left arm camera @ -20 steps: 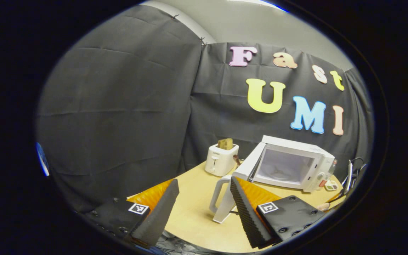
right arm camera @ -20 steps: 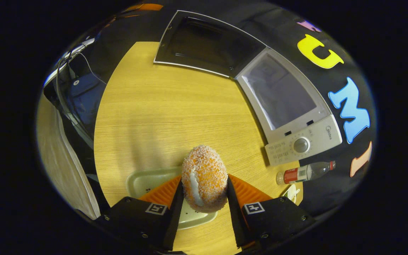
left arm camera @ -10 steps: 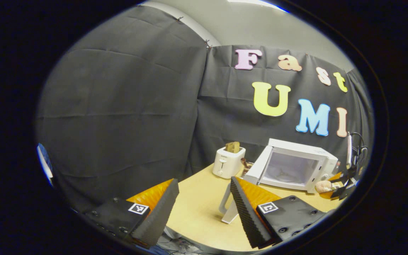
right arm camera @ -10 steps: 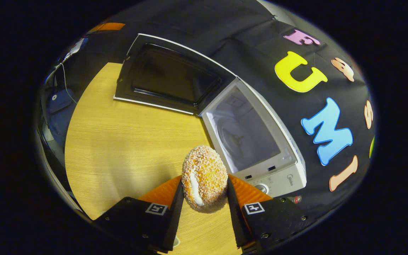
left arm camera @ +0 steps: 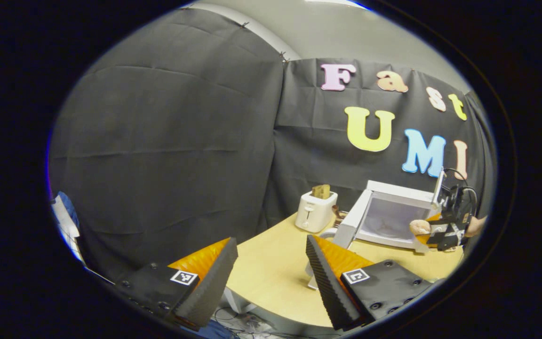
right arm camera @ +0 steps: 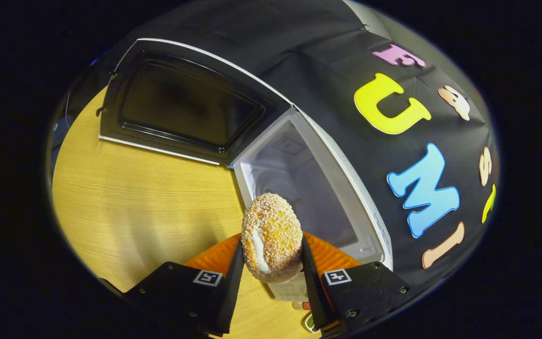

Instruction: Open the microwave oven with the left hand, put the food in, and close the microwave oven.

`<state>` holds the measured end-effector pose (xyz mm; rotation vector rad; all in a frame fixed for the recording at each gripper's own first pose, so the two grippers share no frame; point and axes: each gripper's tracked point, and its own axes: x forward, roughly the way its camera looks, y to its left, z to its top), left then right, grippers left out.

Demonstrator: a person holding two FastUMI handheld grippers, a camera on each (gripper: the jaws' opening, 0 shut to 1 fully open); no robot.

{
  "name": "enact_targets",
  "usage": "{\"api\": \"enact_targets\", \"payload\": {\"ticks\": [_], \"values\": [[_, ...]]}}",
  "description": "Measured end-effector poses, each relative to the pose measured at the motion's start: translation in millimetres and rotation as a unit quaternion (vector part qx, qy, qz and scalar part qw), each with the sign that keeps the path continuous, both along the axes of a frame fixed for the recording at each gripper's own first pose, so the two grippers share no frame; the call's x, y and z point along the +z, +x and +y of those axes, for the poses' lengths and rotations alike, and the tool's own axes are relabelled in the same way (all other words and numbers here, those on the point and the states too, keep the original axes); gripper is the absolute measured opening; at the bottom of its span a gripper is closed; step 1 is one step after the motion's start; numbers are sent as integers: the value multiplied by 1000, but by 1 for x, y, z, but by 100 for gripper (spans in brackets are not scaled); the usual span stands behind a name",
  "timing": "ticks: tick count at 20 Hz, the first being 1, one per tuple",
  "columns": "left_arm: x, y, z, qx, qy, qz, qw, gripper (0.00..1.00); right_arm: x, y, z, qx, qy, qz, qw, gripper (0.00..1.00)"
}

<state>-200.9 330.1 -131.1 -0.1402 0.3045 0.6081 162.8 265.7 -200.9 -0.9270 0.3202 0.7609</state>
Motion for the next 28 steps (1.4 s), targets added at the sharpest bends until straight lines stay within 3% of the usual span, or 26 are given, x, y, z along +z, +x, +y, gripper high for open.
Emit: {"api": "enact_targets", "payload": {"ticks": [5, 6, 19, 23, 27, 28], "values": [[1, -8, 4, 15, 4, 17, 1000, 98, -5, 40, 26, 24, -36, -65, 997, 64], [2, -9, 5, 17, 5, 19, 1000, 94, -10, 45, 31, 27, -38, -65, 997, 64], [-4, -25, 19, 52, 6, 50, 997, 96, -81, 113, 68, 11, -92, -54, 994, 64], [-5, -34, 26, 58, 7, 56, 997, 96, -84, 125, 69, 2, -99, -70, 993, 65], [-2, -25, 27, 54, 6, 51, 997, 96, -70, 128, 66, 0, -93, -84, 992, 80], [-1, -20, 26, 50, 7, 50, 997, 96, -69, 126, 67, 2, -91, -79, 993, 92]]}}
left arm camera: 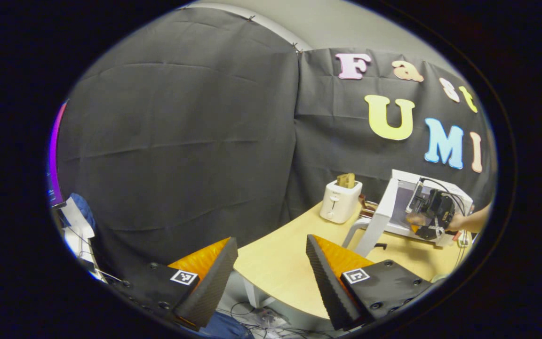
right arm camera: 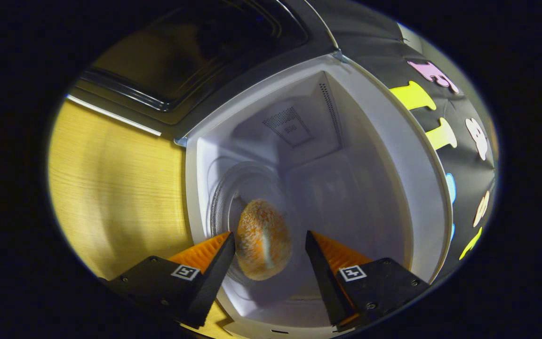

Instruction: Open the microwave oven with the left hand, put the food in, and close the microwave oven.

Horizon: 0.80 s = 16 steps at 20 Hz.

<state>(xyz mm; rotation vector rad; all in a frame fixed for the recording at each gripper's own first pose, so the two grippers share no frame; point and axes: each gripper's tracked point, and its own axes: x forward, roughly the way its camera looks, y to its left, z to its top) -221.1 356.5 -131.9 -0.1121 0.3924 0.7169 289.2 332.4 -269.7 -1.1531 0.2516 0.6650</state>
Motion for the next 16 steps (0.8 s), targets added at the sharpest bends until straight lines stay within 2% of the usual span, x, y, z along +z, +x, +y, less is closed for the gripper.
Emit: {"api": "enact_targets", "payload": {"ticks": [1, 2, 6, 11, 16], "values": [[0, 4, 0, -6, 0, -1, 1000, 98, -1, -3, -3, 0, 0, 4, 1000, 96], [1, 11, -1, -12, -1, -3, 1000, 94, 2, -5, -4, 1, -2, 3, 1000, 96], [-5, 36, 0, -40, 0, -6, 999, 94, 24, -29, -11, 3, 29, 6, 1000, 97], [-23, 68, 13, -81, 6, 1, 997, 96, 79, -72, -28, -4, 95, -6, 995, 99], [-46, 104, 39, -101, -3, -2, 995, 95, 143, -121, -58, -43, 177, -18, 983, 96]]}}
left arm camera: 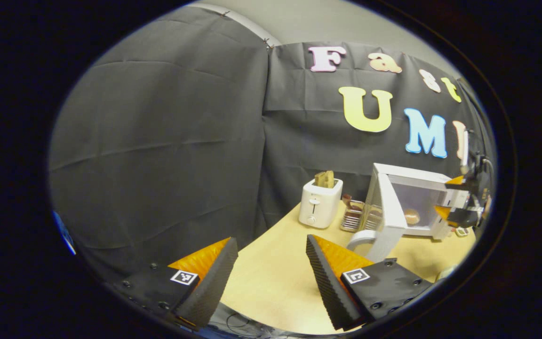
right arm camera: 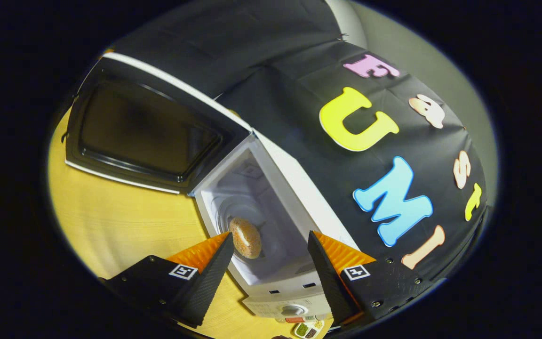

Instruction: Open the microwave oven with the left hand, put the food in, and close the microwave oven.

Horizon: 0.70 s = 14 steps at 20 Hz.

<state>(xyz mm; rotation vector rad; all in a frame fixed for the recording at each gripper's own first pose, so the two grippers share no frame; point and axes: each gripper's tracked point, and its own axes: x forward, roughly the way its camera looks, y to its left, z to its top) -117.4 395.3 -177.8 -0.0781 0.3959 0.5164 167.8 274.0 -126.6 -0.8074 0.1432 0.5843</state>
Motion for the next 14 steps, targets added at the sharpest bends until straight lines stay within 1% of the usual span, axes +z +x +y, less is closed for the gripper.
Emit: {"api": "enact_targets", "payload": {"ticks": [2, 3, 5, 7, 9, 10, 11, 13, 14], "values": [[-15, 15, 11, -10, -7, 7, 1000, 94, 21, -20, -14, -23, 39, 2, 999, 96], [-22, 22, 15, -15, -9, 11, 1000, 96, 30, -30, -21, -35, 63, 9, 997, 96], [-35, 36, 20, -26, -14, 18, 999, 93, 48, -49, -34, -60, 115, 24, 991, 97], [-49, 53, 22, -37, -16, 23, 999, 90, 68, -63, -52, -88, 163, 29, 982, 97], [-69, 68, 21, -47, -21, 39, 998, 66, 82, -76, -70, -106, 198, 32, 974, 97], [-79, 74, 16, -56, -31, 49, 997, 54, 89, -79, -80, -115, 206, 27, 971, 97], [-90, 79, 10, -65, -43, 56, 995, 42, 91, -84, -94, -125, 207, 17, 970, 97], [-105, 87, -1, -73, -52, 65, 994, 17, 95, -89, -115, -142, 202, 4, 969, 97], [-104, 92, -12, -81, -61, 63, 993, 5, 96, -91, -124, -149, 203, 1, 968, 97]]}}
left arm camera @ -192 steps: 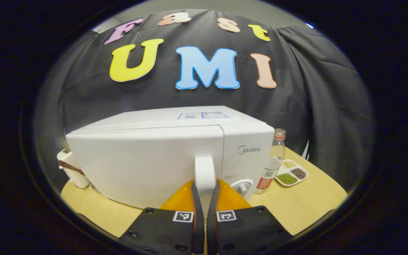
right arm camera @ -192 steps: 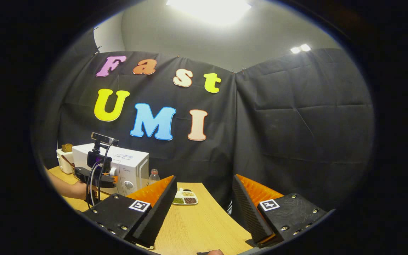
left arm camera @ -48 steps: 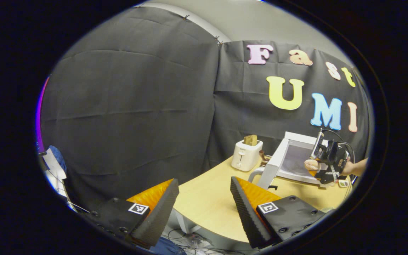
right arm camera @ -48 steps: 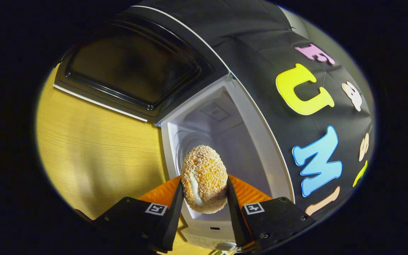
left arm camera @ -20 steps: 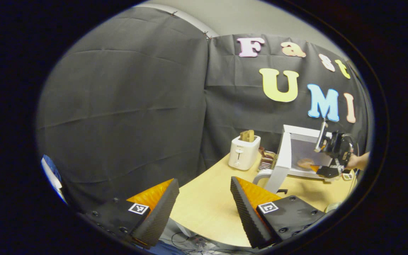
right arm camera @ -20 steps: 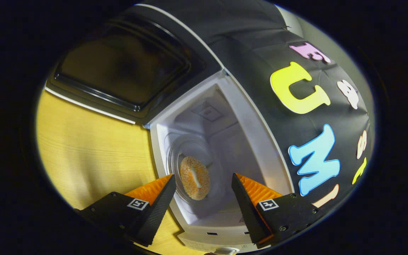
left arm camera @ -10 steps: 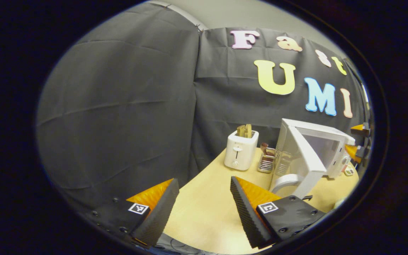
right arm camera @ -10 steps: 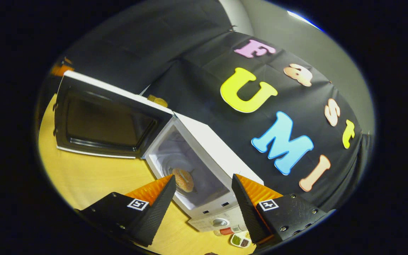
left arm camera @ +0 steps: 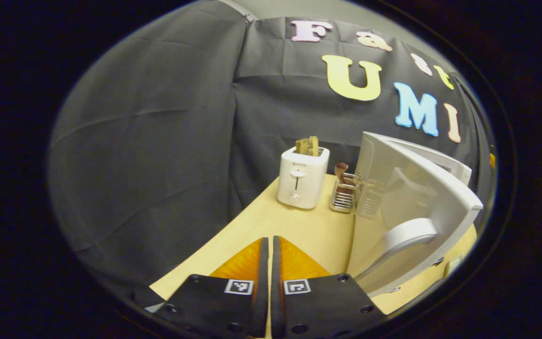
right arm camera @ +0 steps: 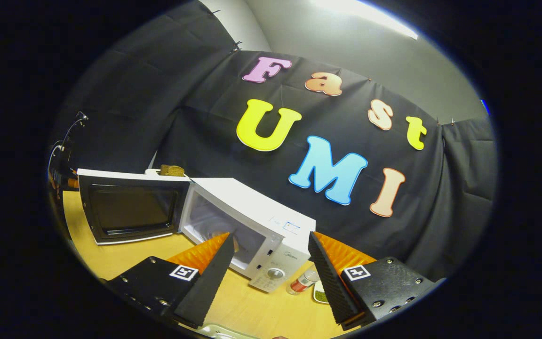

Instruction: Open the microwave oven with the left hand, put the food in, and close the microwave oven.

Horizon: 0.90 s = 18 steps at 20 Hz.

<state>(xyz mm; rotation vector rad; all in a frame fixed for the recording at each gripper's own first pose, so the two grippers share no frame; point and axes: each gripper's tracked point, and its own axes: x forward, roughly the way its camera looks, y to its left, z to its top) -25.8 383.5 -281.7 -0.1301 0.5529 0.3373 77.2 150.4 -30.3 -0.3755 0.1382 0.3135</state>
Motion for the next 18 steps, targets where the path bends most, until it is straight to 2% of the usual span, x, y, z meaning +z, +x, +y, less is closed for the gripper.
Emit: {"api": "enact_targets", "payload": {"ticks": [1, 3, 5, 7, 11, 18], "values": [[5, 0, -16, -15, -10, -2, 1000, 10, 1, -1, -9, -8, 3, -1, 1000, 97], [4, 8, -35, -34, -5, -1, 999, 7, -12, -8, -29, -21, 13, 3, 1000, 97], [11, 4, -44, -36, 16, 2, 999, 10, -16, -9, -46, -32, 21, 9, 999, 97], [16, 4, -67, -50, -5, -4, 999, 8, -16, -10, -62, -40, 26, 10, 999, 97], [27, 13, -111, -69, -5, -12, 998, 7, -20, -10, -95, -51, 36, 11, 998, 97], [46, 45, -219, -151, -2, -25, 988, 7, -29, -12, -153, -78, 52, 20, 995, 97]]}}
